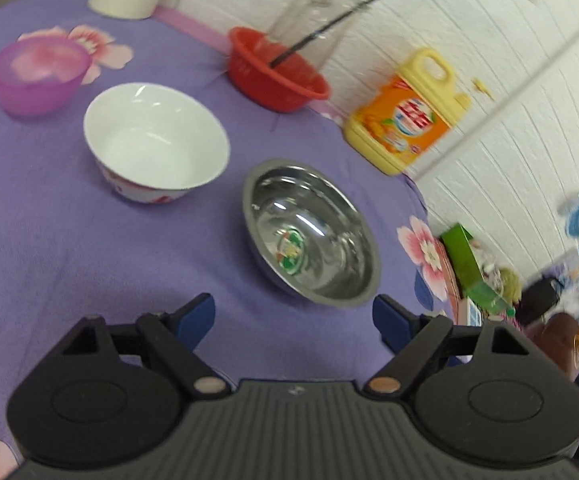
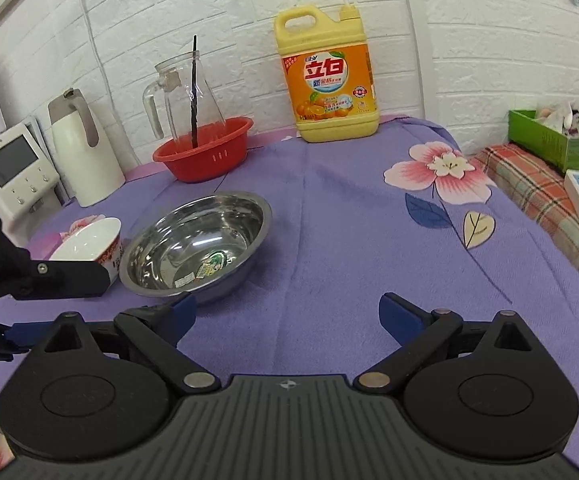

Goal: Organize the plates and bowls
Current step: 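Move the right tool to the steel bowl and grasp its rim, then carry the steel bowl onto the plate stack and open the right tool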

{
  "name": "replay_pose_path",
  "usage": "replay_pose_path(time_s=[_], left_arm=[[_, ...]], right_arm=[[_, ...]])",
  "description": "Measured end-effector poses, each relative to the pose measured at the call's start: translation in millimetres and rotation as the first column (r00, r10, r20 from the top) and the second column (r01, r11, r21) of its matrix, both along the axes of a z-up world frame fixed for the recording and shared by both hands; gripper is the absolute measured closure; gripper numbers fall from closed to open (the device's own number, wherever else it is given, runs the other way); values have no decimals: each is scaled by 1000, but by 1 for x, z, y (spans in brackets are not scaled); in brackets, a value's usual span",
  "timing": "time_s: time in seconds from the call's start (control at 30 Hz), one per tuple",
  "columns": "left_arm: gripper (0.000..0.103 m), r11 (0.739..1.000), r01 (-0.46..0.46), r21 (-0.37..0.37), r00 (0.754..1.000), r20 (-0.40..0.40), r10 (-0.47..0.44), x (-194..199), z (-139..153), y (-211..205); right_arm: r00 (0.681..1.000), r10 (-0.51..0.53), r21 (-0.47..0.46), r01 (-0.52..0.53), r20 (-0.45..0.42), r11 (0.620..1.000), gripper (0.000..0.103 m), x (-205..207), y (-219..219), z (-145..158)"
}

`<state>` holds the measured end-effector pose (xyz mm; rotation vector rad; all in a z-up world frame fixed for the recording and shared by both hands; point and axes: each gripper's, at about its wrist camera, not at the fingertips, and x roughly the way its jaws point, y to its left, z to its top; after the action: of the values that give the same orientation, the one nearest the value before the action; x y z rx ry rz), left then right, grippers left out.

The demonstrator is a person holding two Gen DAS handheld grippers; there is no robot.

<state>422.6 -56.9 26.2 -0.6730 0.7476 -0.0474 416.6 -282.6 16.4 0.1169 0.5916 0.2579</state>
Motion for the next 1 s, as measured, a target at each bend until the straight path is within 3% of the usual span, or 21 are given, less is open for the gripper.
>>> replay_pose_path(time_s=[0.1, 0.27, 0.43, 0.6, 0.7, 0.83, 0.93, 1.0], left_arm=[[17, 999, -29, -15, 999, -19, 29, 4, -5, 13], [17, 998, -50, 35, 998, -27, 51, 5, -1, 31], [17, 998, -59, -24, 997, -59, 57, 11, -10, 45], [17, 997, -74, 1, 995, -65, 74, 10, -9, 55], [17, 998, -66, 19, 997, -48, 67, 8, -6, 55], [17, 998, -56, 11, 997, -48, 56, 10, -9, 51], [17, 999, -44, -3, 998, -47, 44, 11, -11, 46], [17, 999, -39, -4, 999, -38, 39, 13, -10, 41]], right_arm=[[1000, -5, -83, 6, 8, 997, 0, 26, 15, 1], [1000, 18, -157, -21, -22, 987, 0, 68, 41, -13], [987, 156, -172, -159, -32, 972, 0, 85, 69, -16], [961, 271, -279, -275, -55, 920, 0, 91, 93, -18], [944, 318, -219, -330, -90, 918, 0, 92, 92, -20], [922, 363, -72, -375, -137, 924, 0, 83, 79, -19], [895, 407, 61, -402, -183, 913, 0, 67, 65, -16], [883, 427, 91, -417, -196, 904, 0, 59, 60, -14]])
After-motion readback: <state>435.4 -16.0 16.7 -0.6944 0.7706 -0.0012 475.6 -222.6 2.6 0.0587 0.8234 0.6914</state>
